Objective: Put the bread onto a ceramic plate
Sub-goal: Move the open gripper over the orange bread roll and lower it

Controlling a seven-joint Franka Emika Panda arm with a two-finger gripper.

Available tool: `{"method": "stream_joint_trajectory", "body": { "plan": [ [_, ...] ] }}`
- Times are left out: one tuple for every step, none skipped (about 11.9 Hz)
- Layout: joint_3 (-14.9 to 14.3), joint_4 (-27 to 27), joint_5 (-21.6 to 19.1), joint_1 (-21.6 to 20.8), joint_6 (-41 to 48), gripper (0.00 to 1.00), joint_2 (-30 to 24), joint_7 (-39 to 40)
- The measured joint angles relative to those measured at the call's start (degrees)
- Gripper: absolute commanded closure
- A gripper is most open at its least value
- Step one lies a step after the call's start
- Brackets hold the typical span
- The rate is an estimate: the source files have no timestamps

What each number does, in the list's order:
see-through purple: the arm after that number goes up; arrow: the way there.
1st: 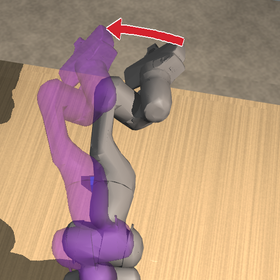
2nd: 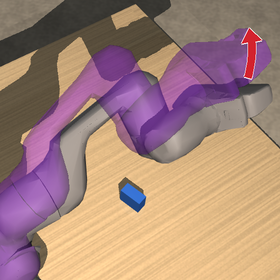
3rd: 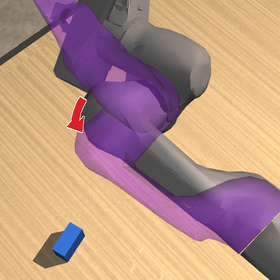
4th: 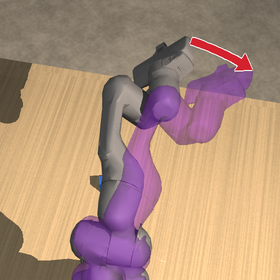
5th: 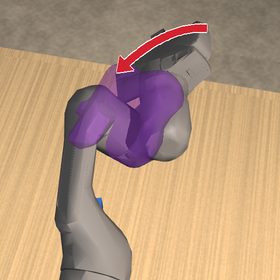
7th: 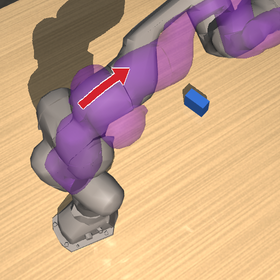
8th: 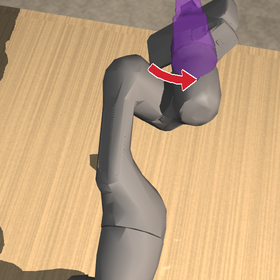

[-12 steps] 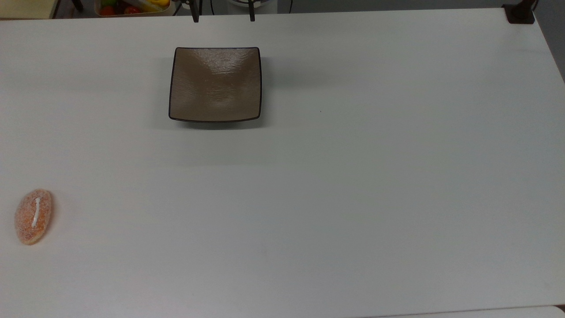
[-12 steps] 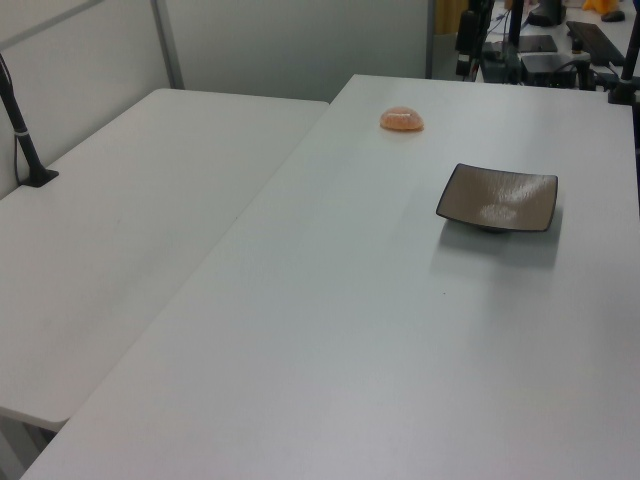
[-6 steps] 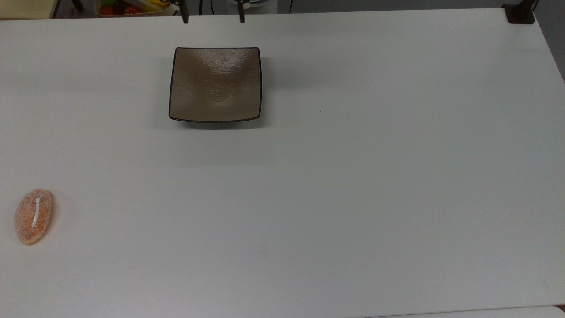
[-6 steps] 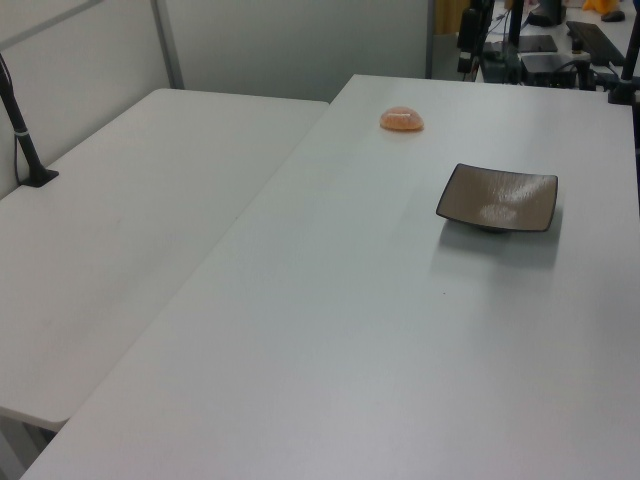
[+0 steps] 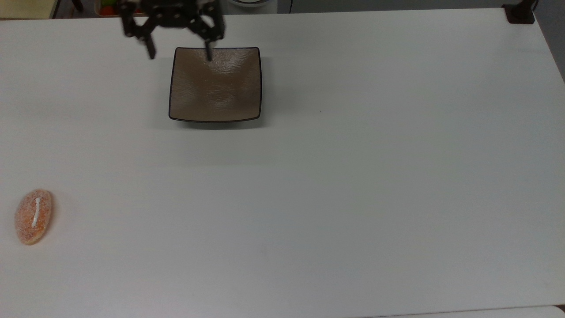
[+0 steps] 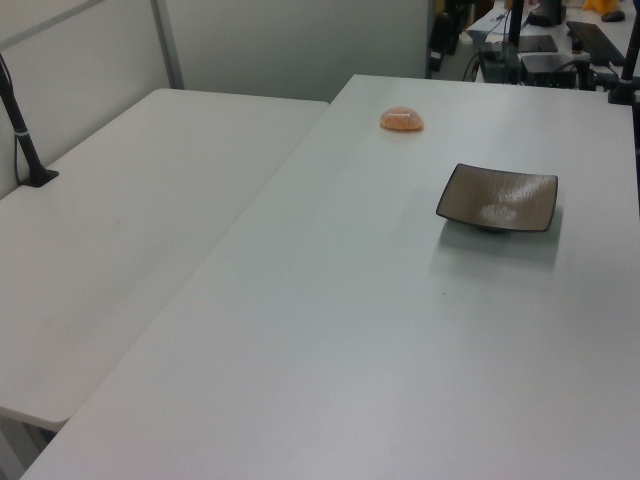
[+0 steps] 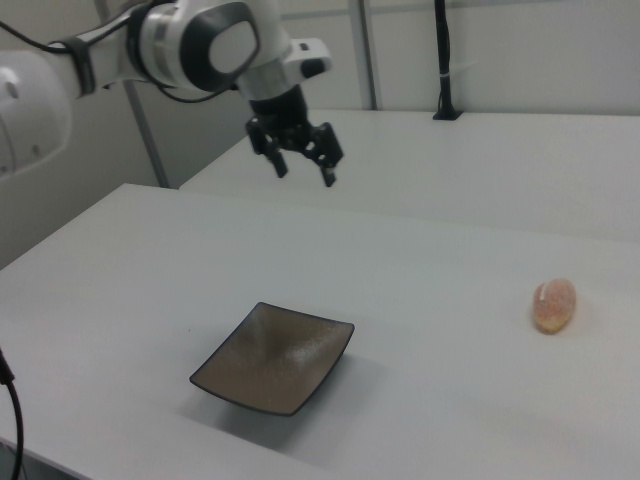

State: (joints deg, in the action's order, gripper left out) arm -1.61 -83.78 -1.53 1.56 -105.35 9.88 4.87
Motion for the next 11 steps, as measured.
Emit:
{"method": "stream_joint_trajectory", "body": {
  "plan": [
    [-0.07,3.04,0.00,1.87,-1.64,0.00,2.86,0.73],
    [-0.08,4.76,0.00,3.02,-3.41,0.00,4.74,1.45],
    [-0.07,6.03,0.00,4.15,-5.87,0.00,6.54,2.07],
    [-0.09,6.92,-0.01,5.20,-8.48,0.00,8.25,2.88],
    [-0.07,7.46,-0.02,6.40,-11.36,0.00,9.95,3.69],
    [-0.05,7.84,-0.03,7.63,-14.26,0.00,11.67,4.26],
    [-0.02,8.16,-0.06,8.80,-17.17,0.00,13.32,4.92],
    [0.00,8.46,-0.16,9.86,-19.85,0.00,14.91,5.34],
    [0.03,8.82,-0.54,11.32,-23.86,0.00,17.29,6.17],
    [0.08,9.09,-1.38,12.46,-27.56,0.00,19.49,7.54],
    [0.11,9.45,-2.88,13.37,-30.92,0.00,21.69,8.91]
  ]
}}
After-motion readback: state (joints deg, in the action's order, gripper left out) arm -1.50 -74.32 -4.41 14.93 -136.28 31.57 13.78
